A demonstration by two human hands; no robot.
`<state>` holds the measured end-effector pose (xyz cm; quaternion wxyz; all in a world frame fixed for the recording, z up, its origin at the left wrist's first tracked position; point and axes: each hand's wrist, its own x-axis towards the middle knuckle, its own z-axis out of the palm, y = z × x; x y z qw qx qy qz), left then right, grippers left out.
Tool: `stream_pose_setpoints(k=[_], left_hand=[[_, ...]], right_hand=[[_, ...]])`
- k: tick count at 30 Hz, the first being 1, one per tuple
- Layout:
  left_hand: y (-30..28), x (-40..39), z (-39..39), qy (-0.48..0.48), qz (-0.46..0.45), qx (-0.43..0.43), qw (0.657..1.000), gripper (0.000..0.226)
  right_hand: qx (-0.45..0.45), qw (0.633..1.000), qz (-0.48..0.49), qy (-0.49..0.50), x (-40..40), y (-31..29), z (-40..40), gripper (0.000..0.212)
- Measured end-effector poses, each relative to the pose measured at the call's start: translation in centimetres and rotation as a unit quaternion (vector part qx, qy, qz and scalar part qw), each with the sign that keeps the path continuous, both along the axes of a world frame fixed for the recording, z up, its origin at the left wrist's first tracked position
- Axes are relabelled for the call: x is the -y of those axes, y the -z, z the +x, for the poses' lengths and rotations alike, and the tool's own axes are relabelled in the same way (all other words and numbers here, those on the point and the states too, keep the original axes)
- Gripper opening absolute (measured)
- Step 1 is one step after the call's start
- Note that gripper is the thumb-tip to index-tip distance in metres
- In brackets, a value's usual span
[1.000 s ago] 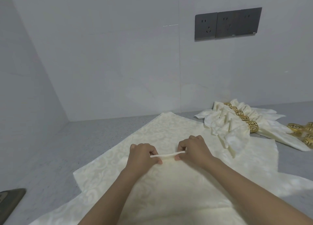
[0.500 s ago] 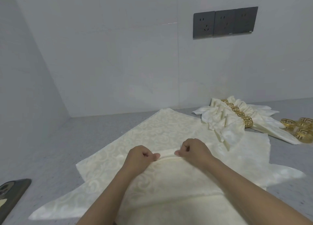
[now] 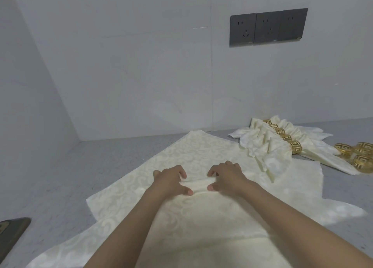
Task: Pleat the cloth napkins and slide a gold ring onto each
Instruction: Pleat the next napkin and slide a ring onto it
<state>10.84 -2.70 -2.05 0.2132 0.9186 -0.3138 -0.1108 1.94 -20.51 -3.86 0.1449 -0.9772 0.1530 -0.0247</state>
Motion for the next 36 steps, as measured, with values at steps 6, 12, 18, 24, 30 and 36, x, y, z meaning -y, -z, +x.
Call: stream_pose_setpoints(k=[6, 12, 18, 24, 30, 36], left_hand=[[-0.8, 0.3, -0.8, 0.025, 0.031, 0.052, 0.998, 0.029], [0.5, -1.0, -3.0, -0.003, -0.069, 0.098, 0.993, 0.031], [1.2, -2.3, -4.7, -0.018, -0.094, 0.081, 0.992, 0.031], [1.4, -3.5, -5.2, -0.004, -0.091, 0.027, 0.995, 0.024], [1.6, -4.0, -5.3, -0.041, -0.132, -0.042, 0.989, 0.048], [1.8, -3.9, -5.5, -0.019, -0.142, -0.039, 0.989, 0.014]], right_hand=[[0.034, 0.997, -0.058, -0.028, -0.7, -1.0, -0.2, 0.025], [0.153, 0.983, -0.09, -0.056, -1.5, -0.1, -2.4, 0.017], [0.168, 0.982, -0.044, -0.079, -2.0, 0.0, -4.9, 0.017], [0.128, 0.989, 0.026, -0.072, -2.1, 0.3, -6.4, 0.017], [0.149, 0.974, 0.168, 0.019, -2.0, 1.0, -6.9, 0.048], [0.114, 0.989, 0.089, -0.019, -2.5, 0.9, -6.2, 0.02]])
